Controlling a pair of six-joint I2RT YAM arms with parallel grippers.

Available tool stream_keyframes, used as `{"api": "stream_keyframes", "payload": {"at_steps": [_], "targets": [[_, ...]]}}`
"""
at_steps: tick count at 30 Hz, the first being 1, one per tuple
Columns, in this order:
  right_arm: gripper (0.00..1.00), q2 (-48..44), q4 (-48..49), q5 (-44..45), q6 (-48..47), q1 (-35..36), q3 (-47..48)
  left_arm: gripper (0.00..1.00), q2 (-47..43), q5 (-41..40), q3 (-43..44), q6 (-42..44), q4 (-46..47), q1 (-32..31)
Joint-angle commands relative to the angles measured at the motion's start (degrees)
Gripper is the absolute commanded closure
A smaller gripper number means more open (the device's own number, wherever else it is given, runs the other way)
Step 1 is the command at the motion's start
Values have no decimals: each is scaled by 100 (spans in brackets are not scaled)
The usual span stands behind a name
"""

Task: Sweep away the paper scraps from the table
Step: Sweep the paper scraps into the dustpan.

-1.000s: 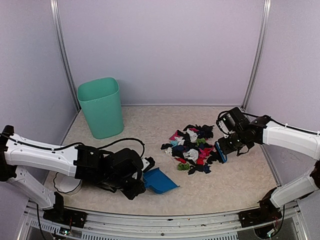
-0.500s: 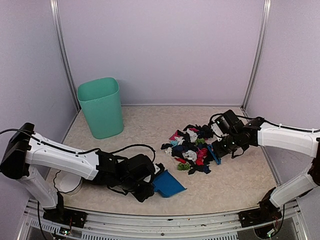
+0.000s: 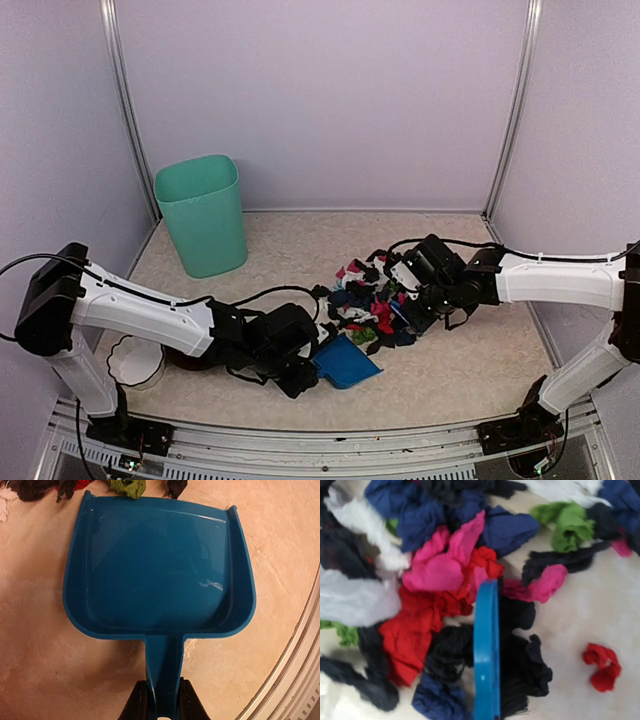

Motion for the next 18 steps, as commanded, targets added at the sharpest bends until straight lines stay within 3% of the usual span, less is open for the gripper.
{"api": "stream_keyframes", "payload": {"at_steps": [1,18], "targets": [[100,117,78,-465,-140,281,102,100,120,32,-10,51,119,107],[100,89,-203,-1012,-310,1191,540,100,147,-142,-577,-323,646,389]]}}
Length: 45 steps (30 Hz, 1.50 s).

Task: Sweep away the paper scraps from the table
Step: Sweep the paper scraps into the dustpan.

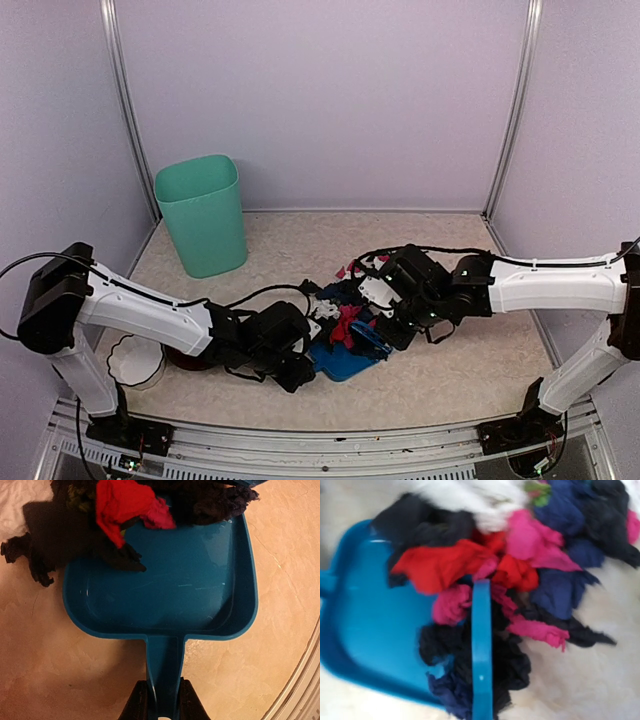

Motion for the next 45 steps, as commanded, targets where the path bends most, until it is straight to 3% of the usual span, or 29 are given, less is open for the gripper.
{"api": "stream_keyframes", "payload": {"at_steps": [1,6,11,17,26,31,45], "targets": [[100,-76,-290,-402,19,175,225,100,90,-192,-236,-206,20,116],[100,-281,-678,-199,60,195,485,100,87,-254,-397,-265,134,167],[100,-645,-1012,782,68,195,793,100,76,-291,-480,-307,130,177],[100,-740,-425,1756,-404,64,809,100,-31,-317,-518,-360,86,177],[100,380,1496,1898,-1691,-228,428,100,-70,-316,-394,-464,-156,160],[100,858,1984,1629,-2046,-370,246,100,-79,-350,-279,-543,-399,118],[100,537,1375,326,-1602,-183,-271,100,-108,-509,102,-726,-1048,112]]}}
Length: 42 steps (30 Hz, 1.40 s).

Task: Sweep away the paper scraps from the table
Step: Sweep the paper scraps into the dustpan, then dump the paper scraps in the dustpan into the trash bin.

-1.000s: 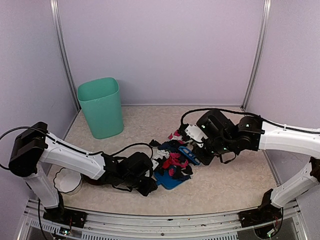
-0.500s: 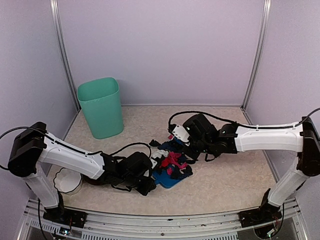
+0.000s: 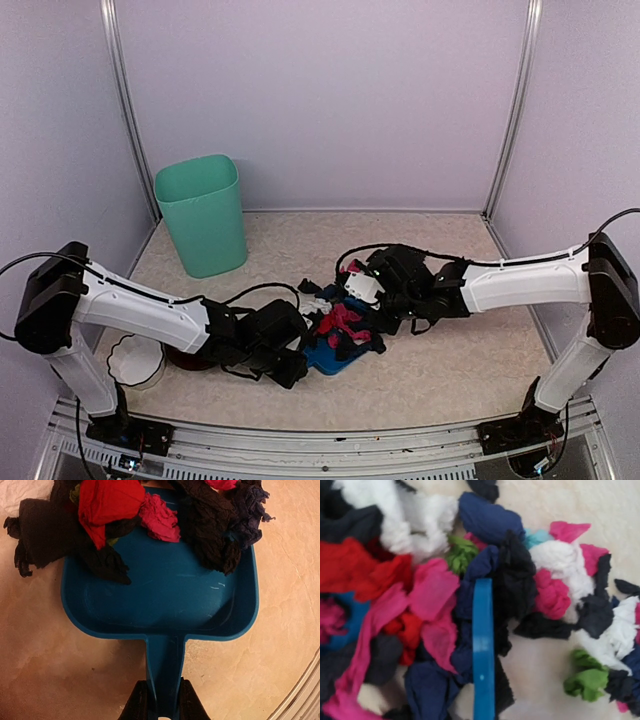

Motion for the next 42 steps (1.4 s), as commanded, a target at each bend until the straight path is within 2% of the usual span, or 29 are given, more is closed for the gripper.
{"api": "stream_keyframes", "payload": {"at_steps": [1,10,22,32,42], "targets": [[100,-374,-328,-633,332,199,-235,100,11,-182,143,-183,-733,49],[100,-763,-396,-1093,732,510,-293,100,66,-212,244,-168,-745,54],[100,-1570,-558,-868,878,592,-196,100,-38,-361,139,-140,-540,54],[100,-2035,-588,554,1208,530,-274,100,-129,-501,-144,52,104,11],[100,-2675,-475,1130,1580,180,-683,100,-411,-777,-175,61,276,-103]]}}
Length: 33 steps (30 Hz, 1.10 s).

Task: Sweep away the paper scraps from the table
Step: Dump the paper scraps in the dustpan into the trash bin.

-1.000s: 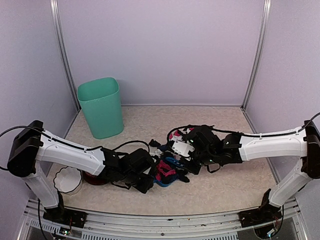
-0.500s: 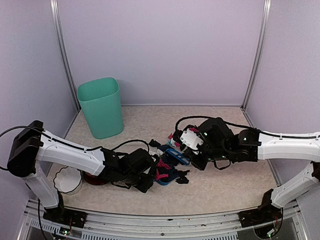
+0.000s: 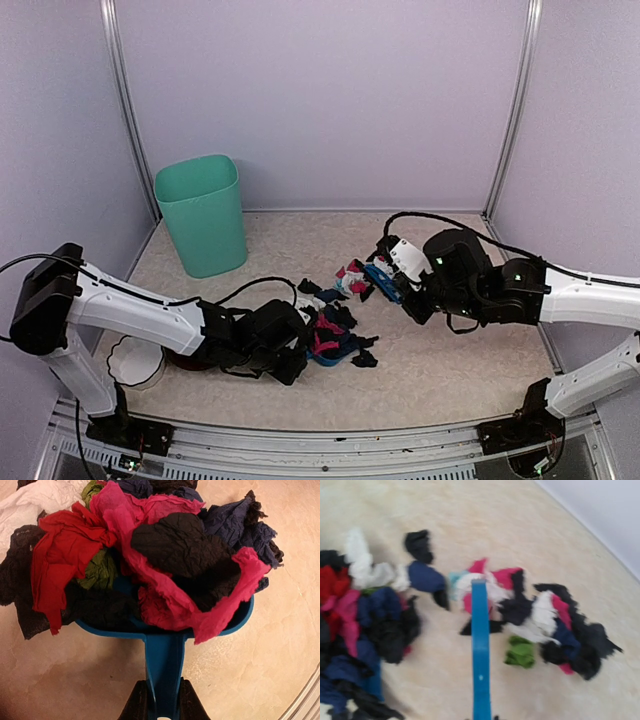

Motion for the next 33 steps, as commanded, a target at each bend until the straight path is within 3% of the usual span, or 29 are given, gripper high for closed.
{"api": "stream_keyframes", "payload": {"at_steps": [1,16,33], "targets": [[100,-306,94,412,349,-269,-226,100,-299,-218,-78,35,38,-22],[100,-571,281,-29,921,-1082,-699,100,-947,-296,434,-26,-751,102],[100,-659,353,-178,1066,-1269,-792,100,-1610,-238,1243,101,-1791,707]]}}
